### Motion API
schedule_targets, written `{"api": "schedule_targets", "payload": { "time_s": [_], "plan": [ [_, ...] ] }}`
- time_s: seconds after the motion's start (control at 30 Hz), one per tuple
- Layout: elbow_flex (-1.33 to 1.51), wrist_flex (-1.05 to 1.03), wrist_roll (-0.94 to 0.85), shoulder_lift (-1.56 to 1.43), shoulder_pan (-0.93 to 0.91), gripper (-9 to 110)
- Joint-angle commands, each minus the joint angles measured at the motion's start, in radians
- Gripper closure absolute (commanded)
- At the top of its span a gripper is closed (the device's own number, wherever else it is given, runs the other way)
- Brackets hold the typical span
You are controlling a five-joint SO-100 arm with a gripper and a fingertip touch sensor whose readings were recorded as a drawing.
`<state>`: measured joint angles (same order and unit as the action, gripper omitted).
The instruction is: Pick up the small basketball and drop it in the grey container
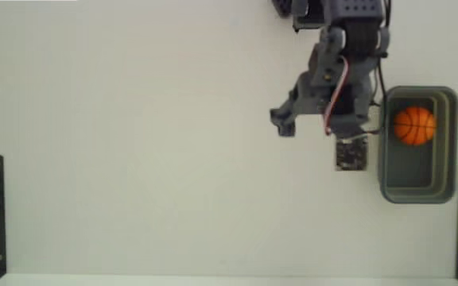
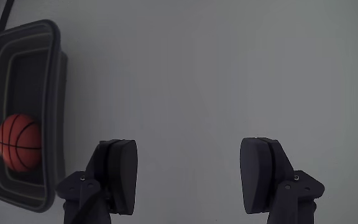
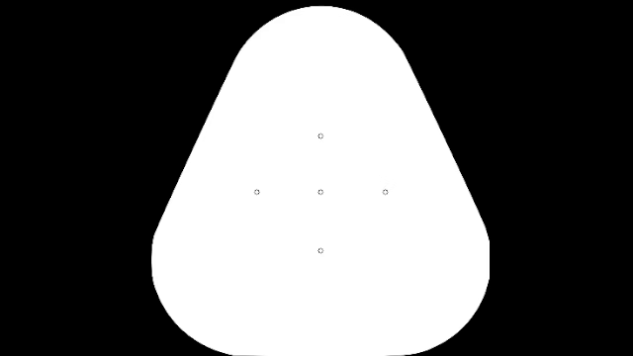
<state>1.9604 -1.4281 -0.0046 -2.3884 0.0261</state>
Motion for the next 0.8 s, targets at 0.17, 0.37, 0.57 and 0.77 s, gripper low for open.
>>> {"api": "schedule_targets", "payload": {
  "time_s": [0.17,0.37,0.57,0.77],
  "plan": [
    [0.034,-0.002,0.005,-0.087,-0.022,-9],
    [0.039,-0.002,0.005,-0.092,-0.026,-9],
    [0.039,-0.002,0.005,-0.092,-0.026,-9],
    [0.039,-0.002,0.005,-0.092,-0.026,-9]
  ]
}}
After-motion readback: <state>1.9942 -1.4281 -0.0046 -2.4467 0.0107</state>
